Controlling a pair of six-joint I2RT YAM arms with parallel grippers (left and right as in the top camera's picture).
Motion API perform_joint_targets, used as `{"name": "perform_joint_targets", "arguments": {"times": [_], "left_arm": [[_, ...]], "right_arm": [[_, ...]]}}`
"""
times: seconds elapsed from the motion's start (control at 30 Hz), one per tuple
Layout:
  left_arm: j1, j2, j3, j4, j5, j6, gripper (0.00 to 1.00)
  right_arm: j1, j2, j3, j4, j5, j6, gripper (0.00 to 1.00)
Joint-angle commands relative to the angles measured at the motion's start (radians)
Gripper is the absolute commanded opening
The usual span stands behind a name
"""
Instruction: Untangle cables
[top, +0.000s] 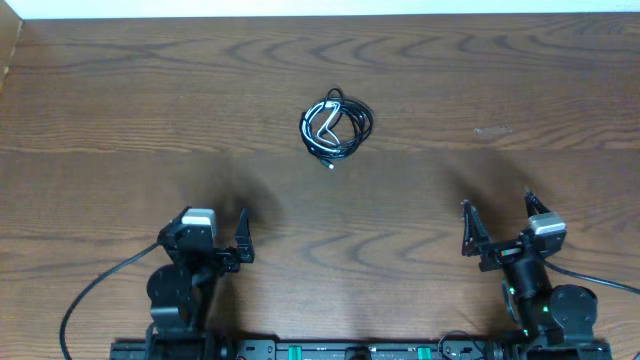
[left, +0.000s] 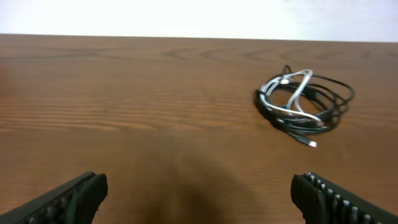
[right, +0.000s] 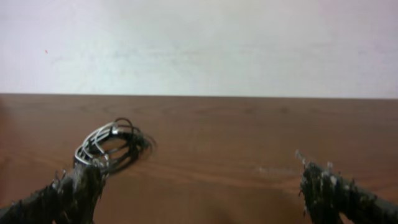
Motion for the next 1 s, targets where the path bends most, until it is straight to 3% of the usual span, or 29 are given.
{"name": "perform_joint_targets", "arguments": {"times": [0.0, 0.27, 0.43, 0.87, 0.97], "left_arm": [[0.005, 0.143, 0.117, 0.0, 0.074, -0.01, 0.99], [0.005, 0.427, 0.36, -0.114, 0.135, 0.021, 0.99], [0.004, 0.608, 0.585, -0.29, 0.135, 0.021, 0.99], [0.004, 0.909, 1.013, -0.675, 0.135, 0.019, 0.99], [0.004, 0.956, 1.086, -0.732, 0.135, 0.019, 0.99]], "right_arm": [[0.009, 0.057, 0.109, -0.045, -0.01, 0.008, 0.99], [0.009, 0.216, 0.252, -0.124, -0.024, 0.008, 0.99], [0.009, 0.354, 0.345, -0.161, -0.072, 0.009, 0.99], [0.01, 0.694, 0.661, -0.406, -0.115, 0.006, 0.99], [0.01, 0.774, 0.756, -0.487, -0.148, -0.05, 0.99]]}}
